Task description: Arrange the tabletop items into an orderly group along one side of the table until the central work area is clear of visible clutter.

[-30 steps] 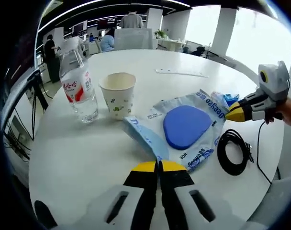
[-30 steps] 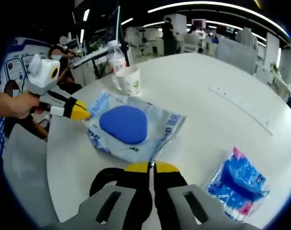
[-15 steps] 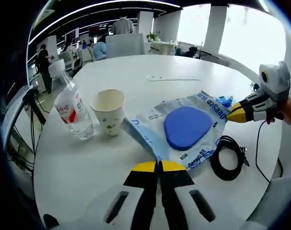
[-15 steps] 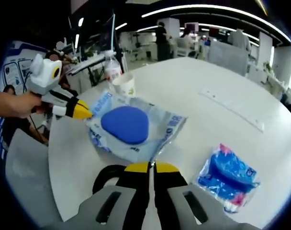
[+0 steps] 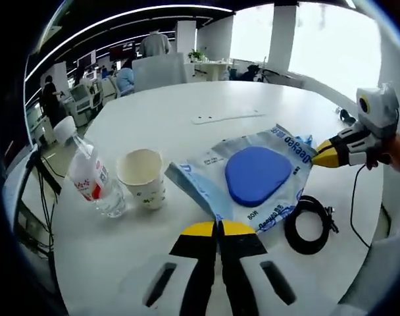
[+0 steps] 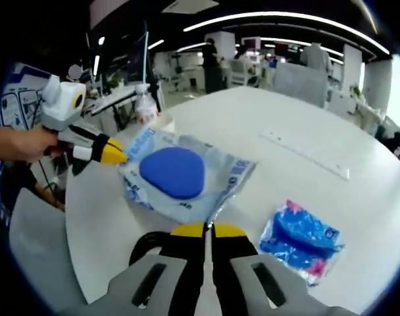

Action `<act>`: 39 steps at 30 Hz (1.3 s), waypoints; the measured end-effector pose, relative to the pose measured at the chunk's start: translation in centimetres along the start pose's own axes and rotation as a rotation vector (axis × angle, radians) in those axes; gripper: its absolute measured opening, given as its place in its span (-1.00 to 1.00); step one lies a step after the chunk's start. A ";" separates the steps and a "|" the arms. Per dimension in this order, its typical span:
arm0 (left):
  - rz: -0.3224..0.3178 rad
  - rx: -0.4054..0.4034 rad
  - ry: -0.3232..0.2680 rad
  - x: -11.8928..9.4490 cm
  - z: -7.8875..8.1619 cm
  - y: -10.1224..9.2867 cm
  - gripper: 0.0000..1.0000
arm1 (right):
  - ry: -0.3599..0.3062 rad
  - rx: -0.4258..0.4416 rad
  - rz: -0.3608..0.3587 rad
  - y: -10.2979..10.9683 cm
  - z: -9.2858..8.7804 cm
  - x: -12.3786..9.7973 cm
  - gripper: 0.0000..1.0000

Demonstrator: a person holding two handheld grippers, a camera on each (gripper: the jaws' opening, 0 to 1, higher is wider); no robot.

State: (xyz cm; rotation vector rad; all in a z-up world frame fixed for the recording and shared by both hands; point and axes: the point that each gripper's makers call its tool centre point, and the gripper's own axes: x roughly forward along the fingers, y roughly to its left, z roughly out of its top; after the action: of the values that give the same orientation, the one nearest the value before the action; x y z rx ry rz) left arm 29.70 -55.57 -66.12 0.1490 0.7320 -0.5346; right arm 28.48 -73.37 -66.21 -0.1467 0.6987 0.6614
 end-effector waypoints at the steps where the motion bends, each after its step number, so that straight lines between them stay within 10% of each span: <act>1: -0.002 0.009 0.000 0.0 0.1 0.0 -1.00 | -0.002 0.002 -0.004 0.0 0.0 -0.1 -1.00; 39: -0.054 0.084 0.036 4.5 0.5 0.4 -1.00 | 0.018 0.097 -0.064 -1.7 -2.3 1.8 -1.00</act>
State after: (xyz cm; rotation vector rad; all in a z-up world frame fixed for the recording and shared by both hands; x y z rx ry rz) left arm 32.96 -57.26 -68.73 0.2182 0.7509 -0.6154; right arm 29.26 -74.62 -69.29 -0.0851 0.7388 0.5647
